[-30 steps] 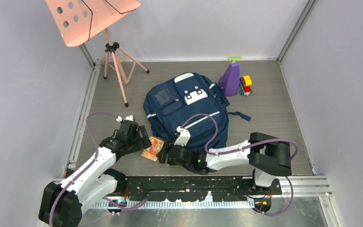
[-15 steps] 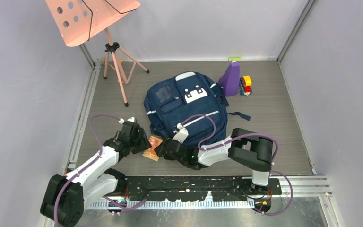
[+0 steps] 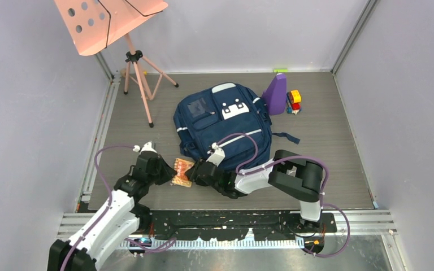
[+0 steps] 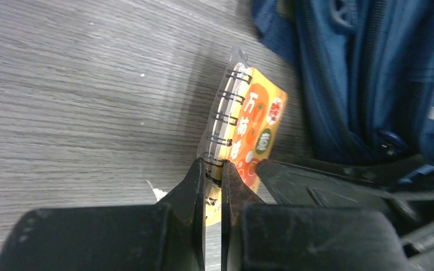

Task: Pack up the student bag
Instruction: Pick up the stationery from the center of the board.

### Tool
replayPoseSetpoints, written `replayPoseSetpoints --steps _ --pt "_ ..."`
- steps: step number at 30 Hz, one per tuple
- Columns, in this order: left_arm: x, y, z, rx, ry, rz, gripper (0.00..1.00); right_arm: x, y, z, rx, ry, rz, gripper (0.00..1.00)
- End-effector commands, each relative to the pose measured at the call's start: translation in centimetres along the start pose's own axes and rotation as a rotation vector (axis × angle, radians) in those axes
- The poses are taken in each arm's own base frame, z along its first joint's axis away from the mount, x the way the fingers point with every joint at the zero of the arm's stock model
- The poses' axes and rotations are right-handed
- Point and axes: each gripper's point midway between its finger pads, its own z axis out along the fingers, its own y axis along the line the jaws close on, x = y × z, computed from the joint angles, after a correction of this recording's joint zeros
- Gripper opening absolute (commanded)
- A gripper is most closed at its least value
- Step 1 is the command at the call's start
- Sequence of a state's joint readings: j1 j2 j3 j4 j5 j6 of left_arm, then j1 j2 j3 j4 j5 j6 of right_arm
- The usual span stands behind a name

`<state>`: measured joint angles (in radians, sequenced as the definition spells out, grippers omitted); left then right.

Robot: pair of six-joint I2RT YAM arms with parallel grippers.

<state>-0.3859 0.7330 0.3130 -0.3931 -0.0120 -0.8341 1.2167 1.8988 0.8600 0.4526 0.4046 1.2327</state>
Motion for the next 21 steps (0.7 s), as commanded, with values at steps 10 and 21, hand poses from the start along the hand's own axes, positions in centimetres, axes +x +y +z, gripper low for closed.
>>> replayPoseSetpoints --steps 10,21 --pt "-1.2 -3.7 -4.2 0.176 -0.043 0.003 0.0 -1.7 0.4 -2.0 -0.054 -0.025 -0.122 0.52" --pt "-1.5 -4.3 -5.2 0.202 -0.045 0.083 0.0 -6.0 4.6 -7.3 -0.34 0.092 -0.574 0.86"
